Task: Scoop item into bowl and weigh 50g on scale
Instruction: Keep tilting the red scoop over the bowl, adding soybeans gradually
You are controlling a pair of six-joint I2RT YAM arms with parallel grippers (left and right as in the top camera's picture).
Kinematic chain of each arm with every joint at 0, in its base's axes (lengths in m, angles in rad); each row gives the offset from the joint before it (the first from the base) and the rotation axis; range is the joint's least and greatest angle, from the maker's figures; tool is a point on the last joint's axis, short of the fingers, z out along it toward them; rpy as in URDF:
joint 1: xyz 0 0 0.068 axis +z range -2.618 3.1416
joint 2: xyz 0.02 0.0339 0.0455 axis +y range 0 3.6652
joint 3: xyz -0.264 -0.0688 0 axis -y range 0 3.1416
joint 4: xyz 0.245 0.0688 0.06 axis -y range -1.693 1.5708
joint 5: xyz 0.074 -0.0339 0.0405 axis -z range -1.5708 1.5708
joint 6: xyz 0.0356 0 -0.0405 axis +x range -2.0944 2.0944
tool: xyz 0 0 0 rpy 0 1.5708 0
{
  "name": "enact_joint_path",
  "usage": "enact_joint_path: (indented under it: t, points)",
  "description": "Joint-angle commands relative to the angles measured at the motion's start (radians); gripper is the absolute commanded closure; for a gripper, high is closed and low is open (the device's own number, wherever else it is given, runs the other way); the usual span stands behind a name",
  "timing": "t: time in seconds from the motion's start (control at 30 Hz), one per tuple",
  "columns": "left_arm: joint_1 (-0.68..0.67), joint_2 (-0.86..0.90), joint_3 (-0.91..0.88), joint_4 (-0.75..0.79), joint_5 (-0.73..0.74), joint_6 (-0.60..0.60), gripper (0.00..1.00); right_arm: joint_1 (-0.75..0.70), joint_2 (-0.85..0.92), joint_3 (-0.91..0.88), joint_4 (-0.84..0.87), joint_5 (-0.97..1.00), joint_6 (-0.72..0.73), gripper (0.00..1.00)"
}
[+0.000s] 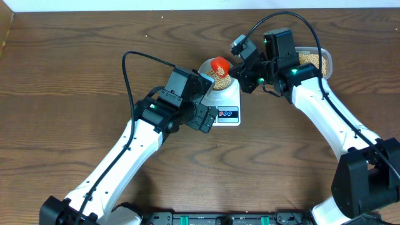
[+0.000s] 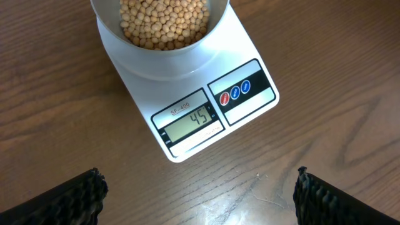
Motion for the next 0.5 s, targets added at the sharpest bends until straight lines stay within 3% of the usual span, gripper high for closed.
enact_joint_path:
  t: [0.0,0.47]
  points:
    - [0.005,-0.009,0.001,0.000,0.009,0.006,0.02,0.024,-0.024,0.000,0.003,0.058,-0.083,0.99]
    - [0.005,-0.009,0.001,0.000,0.009,0.006,0.02,0.033,-0.024,0.000,0.003,0.077,-0.097,0.99]
